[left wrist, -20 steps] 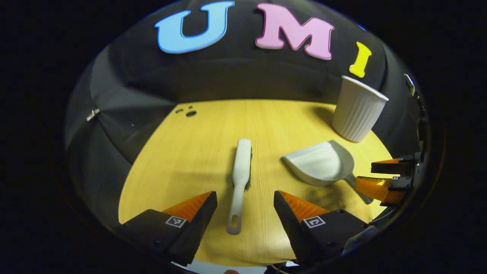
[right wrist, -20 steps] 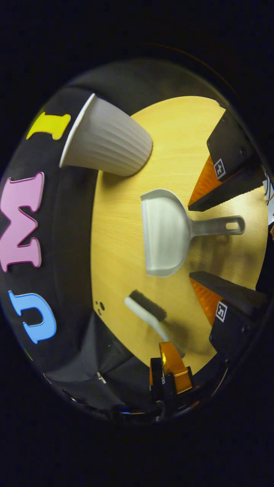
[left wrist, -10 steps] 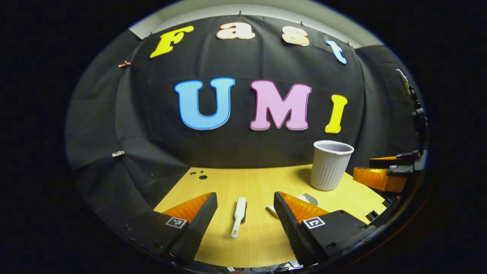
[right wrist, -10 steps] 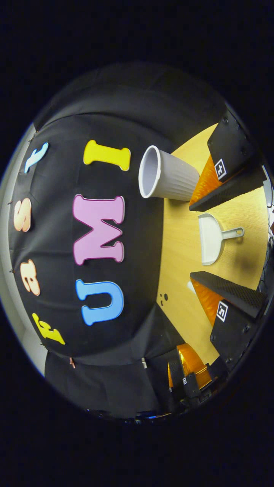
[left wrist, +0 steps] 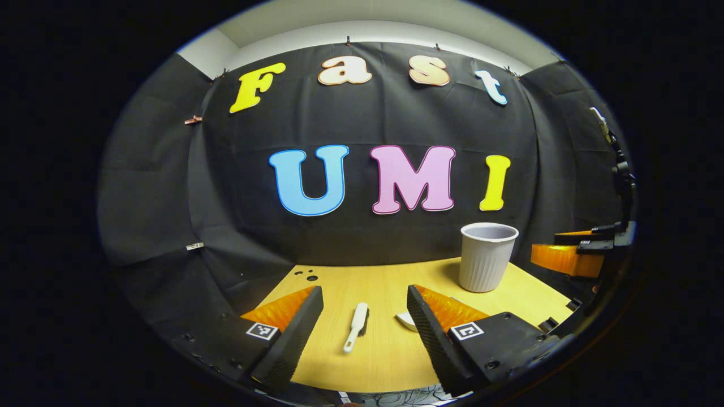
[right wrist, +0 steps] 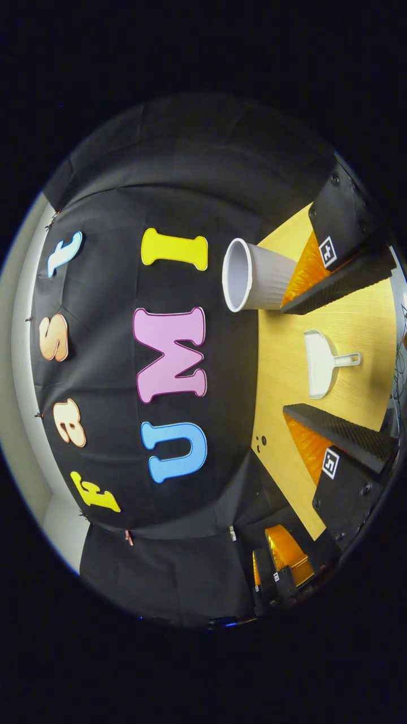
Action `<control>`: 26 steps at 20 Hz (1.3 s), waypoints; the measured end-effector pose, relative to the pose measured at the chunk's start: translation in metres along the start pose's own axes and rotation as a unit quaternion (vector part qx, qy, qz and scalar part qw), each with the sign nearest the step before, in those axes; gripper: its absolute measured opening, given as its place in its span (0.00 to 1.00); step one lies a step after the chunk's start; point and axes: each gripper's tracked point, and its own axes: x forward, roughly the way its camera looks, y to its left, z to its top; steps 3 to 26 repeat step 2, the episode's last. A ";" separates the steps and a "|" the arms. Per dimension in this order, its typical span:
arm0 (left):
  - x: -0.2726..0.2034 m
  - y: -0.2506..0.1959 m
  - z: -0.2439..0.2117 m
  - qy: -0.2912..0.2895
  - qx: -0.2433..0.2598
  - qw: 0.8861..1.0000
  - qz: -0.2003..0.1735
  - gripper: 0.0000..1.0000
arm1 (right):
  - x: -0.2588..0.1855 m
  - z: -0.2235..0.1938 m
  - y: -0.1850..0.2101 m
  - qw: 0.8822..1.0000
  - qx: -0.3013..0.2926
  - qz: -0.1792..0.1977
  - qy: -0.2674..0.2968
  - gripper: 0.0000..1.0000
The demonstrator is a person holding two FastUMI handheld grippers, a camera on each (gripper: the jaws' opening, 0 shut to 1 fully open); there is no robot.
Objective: Pick up the small broom and dustpan from the desktop, sweep the trash into the dustpan with the broom, and then empty the trash into the garbage bin.
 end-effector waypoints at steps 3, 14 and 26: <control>-0.006 -0.006 -0.001 0.004 -0.014 1.000 0.016 0.95 | -0.003 0.002 -0.015 1.000 -0.018 0.009 -0.005 0.99; -0.006 -0.006 -0.001 0.004 -0.014 1.000 0.016 0.95 | -0.003 0.002 -0.015 1.000 -0.018 0.009 -0.005 0.99; -0.006 -0.006 -0.001 0.004 -0.014 1.000 0.016 0.95 | -0.003 0.002 -0.015 1.000 -0.018 0.009 -0.005 0.99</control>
